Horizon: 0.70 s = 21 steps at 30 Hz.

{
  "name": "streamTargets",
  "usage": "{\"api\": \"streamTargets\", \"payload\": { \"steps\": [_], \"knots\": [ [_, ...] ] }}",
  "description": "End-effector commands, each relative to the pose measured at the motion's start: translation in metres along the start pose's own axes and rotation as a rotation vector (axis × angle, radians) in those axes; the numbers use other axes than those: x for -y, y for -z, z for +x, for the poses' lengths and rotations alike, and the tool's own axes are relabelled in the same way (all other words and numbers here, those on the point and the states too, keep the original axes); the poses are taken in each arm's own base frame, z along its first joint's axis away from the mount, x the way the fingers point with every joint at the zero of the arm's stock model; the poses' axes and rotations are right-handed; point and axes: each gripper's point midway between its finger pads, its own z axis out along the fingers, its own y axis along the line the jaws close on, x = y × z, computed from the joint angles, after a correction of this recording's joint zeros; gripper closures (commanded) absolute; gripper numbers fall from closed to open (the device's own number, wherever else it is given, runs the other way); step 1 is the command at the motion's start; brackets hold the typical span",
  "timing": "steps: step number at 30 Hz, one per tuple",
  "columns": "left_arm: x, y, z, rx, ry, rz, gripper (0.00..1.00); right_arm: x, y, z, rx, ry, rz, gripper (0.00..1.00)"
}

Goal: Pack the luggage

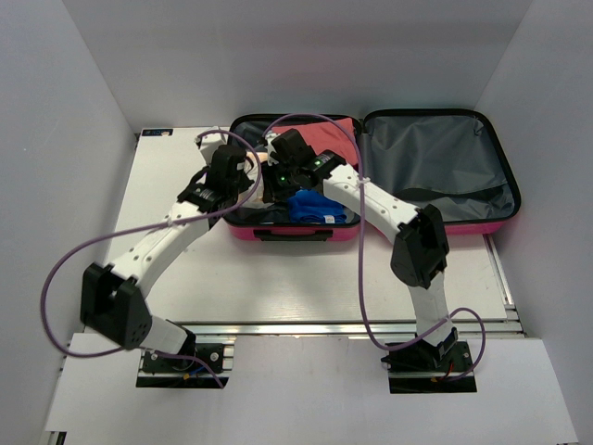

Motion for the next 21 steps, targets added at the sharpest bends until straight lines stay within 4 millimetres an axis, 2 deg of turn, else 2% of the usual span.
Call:
{"api": "streamTargets", "payload": {
  "steps": [1,3,5,6,7,9,11,13,14,18,21],
  "knots": [
    [0.032,-0.016,0.021,-0.126,-0.013,0.162,1.0,-0.02,-0.005,-0.073,0.255,0.072,-0.098,1.0],
    [0.025,-0.032,0.021,-0.123,-0.022,0.147,1.0,-0.011,-0.017,-0.075,0.262,0.084,-0.076,1.0],
    [0.025,-0.039,0.018,-0.114,-0.034,0.15,1.0,0.002,-0.037,-0.078,0.258,0.097,-0.056,1.0],
    [0.017,-0.049,0.016,-0.111,-0.029,0.131,1.0,0.001,-0.035,-0.09,0.279,0.099,-0.07,1.0],
    [0.017,-0.053,0.018,-0.119,-0.029,0.14,1.0,0.008,-0.052,-0.083,0.252,0.092,-0.071,1.0],
    [0.017,-0.061,0.017,-0.118,-0.035,0.157,1.0,0.007,-0.061,-0.082,0.244,0.079,-0.098,1.0],
    [0.016,-0.077,0.024,-0.14,-0.047,0.149,1.0,0.016,-0.072,-0.081,0.252,0.054,-0.087,1.0],
    [0.006,-0.095,0.031,-0.164,-0.05,0.12,1.0,0.023,-0.082,-0.077,0.261,0.044,-0.061,1.0],
    [0.014,-0.097,0.033,-0.177,-0.048,0.151,1.0,0.028,-0.084,-0.076,0.259,0.024,-0.049,1.0],
    [0.01,-0.116,0.044,-0.216,-0.048,0.151,1.0,0.04,-0.085,-0.084,0.29,-0.02,-0.006,1.0],
    [0.001,-0.126,0.045,-0.224,-0.035,0.127,1.0,0.044,-0.086,-0.094,0.318,-0.032,-0.004,1.0]
  ]
}}
